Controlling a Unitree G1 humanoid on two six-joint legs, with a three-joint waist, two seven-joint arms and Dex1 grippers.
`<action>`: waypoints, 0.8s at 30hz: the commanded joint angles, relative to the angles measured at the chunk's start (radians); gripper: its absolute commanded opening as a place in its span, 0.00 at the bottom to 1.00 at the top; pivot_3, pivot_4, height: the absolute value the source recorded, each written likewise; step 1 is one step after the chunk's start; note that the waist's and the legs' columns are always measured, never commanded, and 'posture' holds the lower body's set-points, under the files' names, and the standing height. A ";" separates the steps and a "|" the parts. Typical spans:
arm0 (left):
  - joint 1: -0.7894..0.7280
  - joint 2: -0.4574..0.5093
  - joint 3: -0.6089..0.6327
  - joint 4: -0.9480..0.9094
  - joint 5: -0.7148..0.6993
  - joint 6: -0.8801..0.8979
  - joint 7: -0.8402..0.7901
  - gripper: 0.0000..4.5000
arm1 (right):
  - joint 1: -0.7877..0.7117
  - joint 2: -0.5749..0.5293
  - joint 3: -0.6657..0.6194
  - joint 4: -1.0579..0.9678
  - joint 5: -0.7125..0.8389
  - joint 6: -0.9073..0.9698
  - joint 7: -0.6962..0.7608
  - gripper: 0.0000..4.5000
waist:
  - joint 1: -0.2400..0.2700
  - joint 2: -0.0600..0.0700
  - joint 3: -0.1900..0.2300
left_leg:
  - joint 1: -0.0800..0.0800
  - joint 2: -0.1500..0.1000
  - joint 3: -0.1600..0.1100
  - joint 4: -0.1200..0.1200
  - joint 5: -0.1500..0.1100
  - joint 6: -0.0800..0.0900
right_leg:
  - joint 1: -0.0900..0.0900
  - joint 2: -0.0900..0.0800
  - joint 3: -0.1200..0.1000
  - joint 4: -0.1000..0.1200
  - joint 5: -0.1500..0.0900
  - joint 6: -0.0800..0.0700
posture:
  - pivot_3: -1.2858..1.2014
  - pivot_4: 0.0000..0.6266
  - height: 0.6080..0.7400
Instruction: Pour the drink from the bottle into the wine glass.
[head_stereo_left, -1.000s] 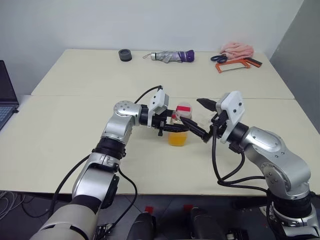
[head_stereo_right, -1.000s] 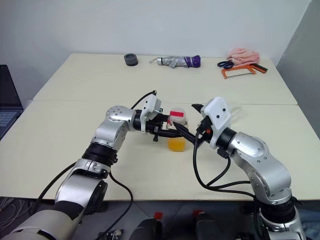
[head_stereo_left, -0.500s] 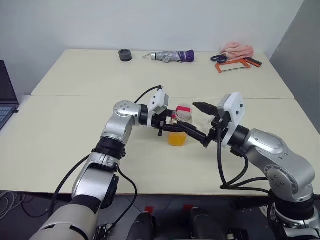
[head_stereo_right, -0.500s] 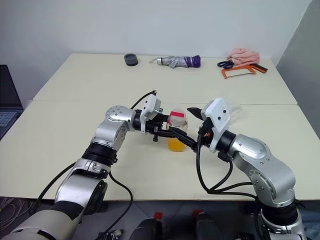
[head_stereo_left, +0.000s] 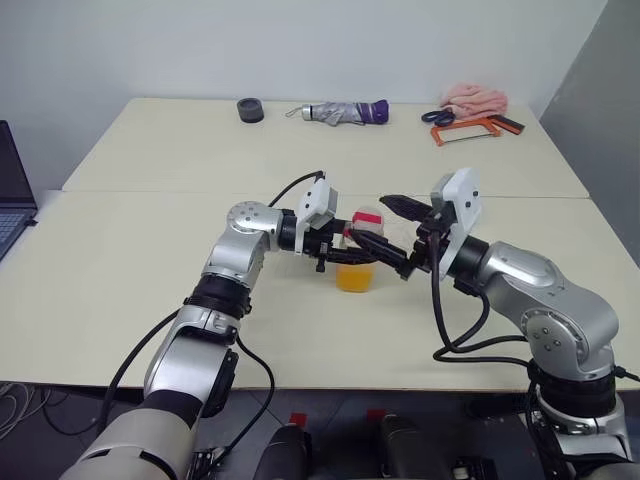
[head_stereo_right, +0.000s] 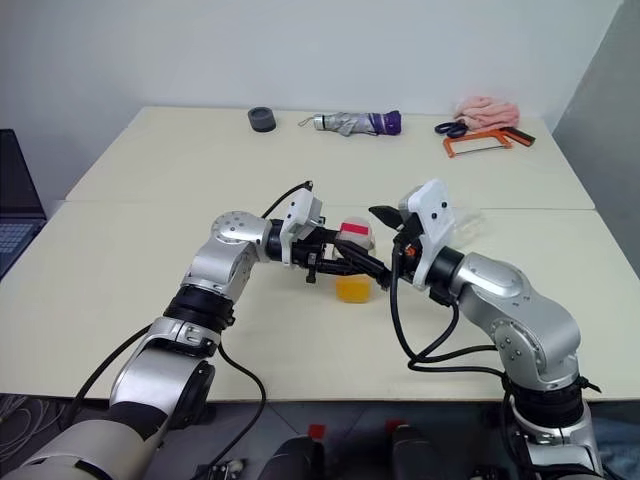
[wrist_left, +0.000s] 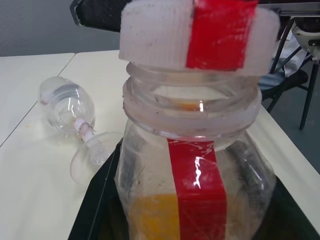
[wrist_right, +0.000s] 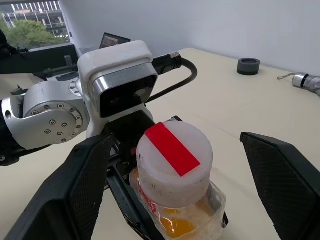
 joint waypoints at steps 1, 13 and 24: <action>-0.015 0.005 0.017 -0.029 -0.012 -0.020 0.003 0.40 | -0.020 0.003 0.003 -0.012 -0.003 -0.025 0.007 0.82 | 0.000 0.000 0.000 | 0.000 0.000 0.000 0.000 0.000 0.000 | 0.000 0.000 0.000 0.000 0.000 0.000 | 0.52 0.24 1.00; -0.009 0.003 0.017 -0.039 -0.013 -0.015 0.005 0.40 | -0.018 -0.064 0.080 -0.065 -0.125 -0.125 0.046 0.39 | 0.000 0.000 0.000 | 0.000 0.000 0.000 0.000 0.000 0.000 | 0.000 0.000 0.000 0.000 0.000 0.000 | 0.52 0.24 1.00; 0.008 0.012 0.025 -0.059 -0.021 0.002 0.020 0.40 | 0.218 -0.174 -0.180 -0.187 -0.028 -0.130 0.089 0.39 | 0.011 0.000 0.000 | 0.000 0.000 -0.001 0.000 0.000 0.000 | 0.001 0.000 -0.001 0.000 0.000 0.000 | 0.52 0.24 1.00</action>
